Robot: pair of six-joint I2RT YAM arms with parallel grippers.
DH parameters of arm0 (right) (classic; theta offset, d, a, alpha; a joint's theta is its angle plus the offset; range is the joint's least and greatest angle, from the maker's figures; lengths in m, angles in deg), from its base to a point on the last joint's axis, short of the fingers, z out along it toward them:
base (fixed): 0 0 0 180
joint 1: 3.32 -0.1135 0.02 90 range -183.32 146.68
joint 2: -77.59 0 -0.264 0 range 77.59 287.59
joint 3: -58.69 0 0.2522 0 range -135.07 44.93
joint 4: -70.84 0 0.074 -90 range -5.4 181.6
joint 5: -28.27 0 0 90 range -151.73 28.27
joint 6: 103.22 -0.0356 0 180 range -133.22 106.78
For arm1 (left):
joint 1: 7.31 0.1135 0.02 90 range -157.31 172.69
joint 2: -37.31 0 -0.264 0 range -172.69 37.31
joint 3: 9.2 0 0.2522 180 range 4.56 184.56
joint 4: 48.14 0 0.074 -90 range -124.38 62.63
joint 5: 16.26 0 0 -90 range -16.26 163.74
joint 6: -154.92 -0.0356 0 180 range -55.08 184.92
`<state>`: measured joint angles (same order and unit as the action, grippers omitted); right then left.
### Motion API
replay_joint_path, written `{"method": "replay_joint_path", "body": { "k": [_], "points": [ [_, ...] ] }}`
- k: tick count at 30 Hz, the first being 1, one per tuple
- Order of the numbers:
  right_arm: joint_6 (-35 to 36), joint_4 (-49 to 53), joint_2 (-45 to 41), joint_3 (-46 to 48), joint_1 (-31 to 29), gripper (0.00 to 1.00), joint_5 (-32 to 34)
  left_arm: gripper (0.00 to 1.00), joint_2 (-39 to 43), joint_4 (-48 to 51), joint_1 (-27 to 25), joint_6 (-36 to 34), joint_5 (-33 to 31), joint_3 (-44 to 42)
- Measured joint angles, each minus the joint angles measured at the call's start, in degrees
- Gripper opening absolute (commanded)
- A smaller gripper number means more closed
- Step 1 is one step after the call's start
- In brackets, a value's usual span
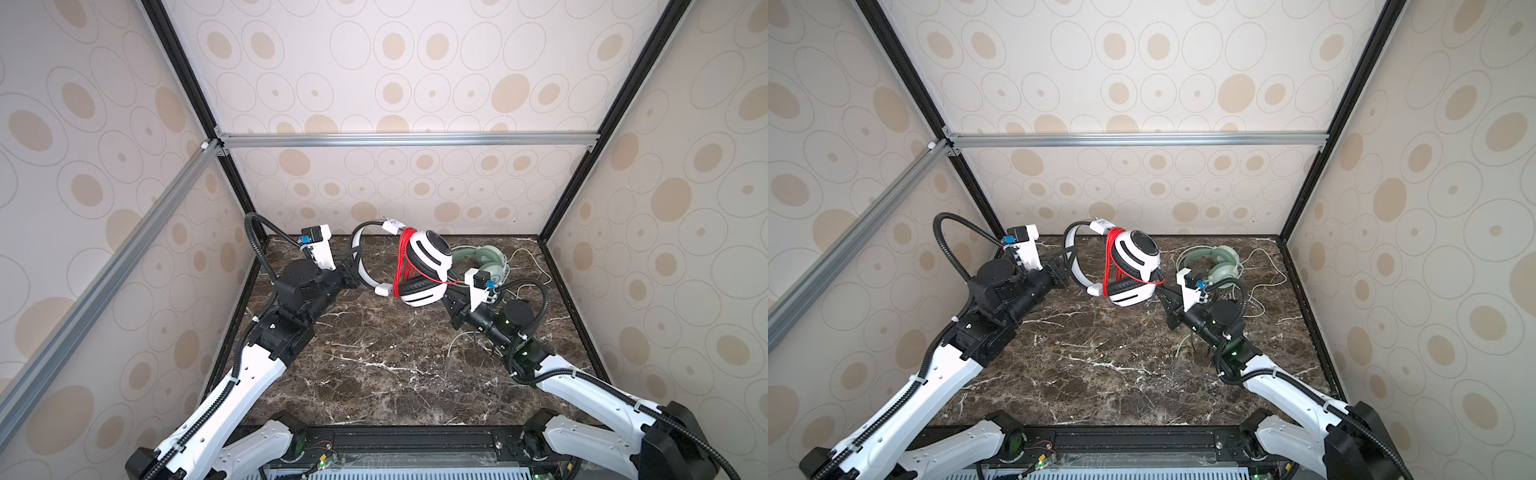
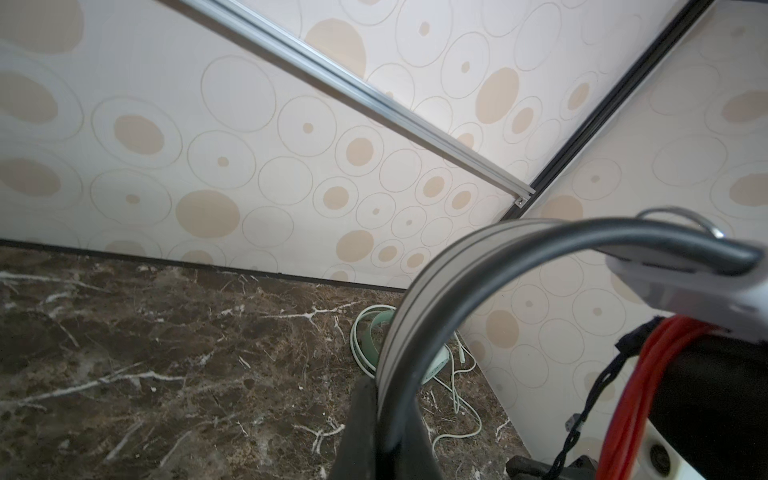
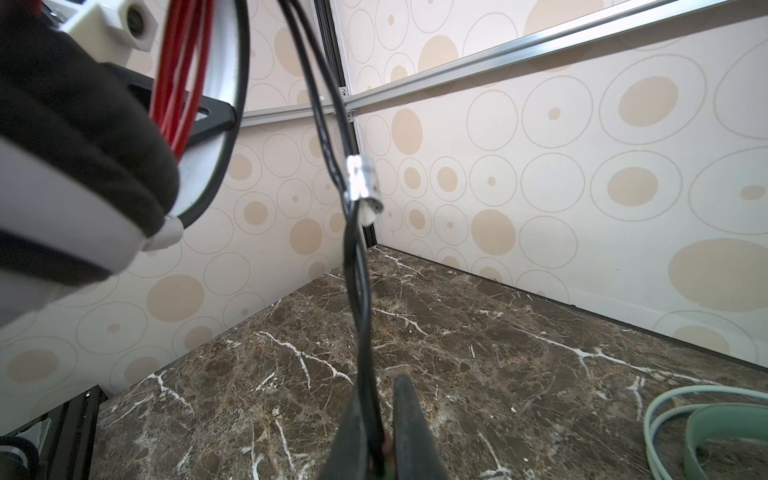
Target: Wrap the headphones
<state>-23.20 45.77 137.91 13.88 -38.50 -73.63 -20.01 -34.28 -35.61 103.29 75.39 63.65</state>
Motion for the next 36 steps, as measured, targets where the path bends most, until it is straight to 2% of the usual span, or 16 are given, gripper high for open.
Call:
{"method": "replay_joint_path", "body": {
  "k": [7, 21, 36],
  "points": [
    [1.6, -1.5, 1.8, 0.2, -5.5, 0.0, 7.5, 0.0, -1.4, 0.4, -0.4, 6.8, -4.0, -0.5],
    [4.7, -3.7, 5.6, 0.2, -15.4, 0.0, 19.5, 0.0, -9.1, 0.8, -1.5, 10.5, -10.8, -0.4],
    [4.2, -3.2, 11.2, 0.1, -18.4, 0.0, 26.7, 0.0, -16.1, -0.9, -4.2, 10.1, -15.2, 1.1]
  ]
}}
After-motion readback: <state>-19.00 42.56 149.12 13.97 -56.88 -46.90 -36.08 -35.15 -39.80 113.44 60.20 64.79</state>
